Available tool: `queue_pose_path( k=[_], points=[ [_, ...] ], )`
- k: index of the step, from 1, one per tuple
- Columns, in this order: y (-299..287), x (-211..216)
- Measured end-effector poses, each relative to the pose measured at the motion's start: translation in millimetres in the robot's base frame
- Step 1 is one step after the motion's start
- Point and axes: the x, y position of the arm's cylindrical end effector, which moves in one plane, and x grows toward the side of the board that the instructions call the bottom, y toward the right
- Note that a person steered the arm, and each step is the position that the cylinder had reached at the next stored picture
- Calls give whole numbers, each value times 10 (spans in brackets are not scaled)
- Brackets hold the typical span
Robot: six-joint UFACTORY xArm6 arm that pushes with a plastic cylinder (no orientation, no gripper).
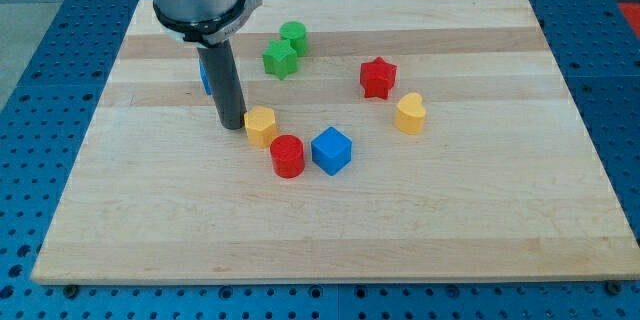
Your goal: Push the hexagon near to the yellow heart
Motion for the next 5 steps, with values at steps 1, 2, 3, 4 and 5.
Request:
queue_pose_path(
  k=[1,2,3,4,5],
  points=[
    [-47,0],
    [-387,22],
    [-459,120],
    [-364,204],
    [-204,204]
  ],
)
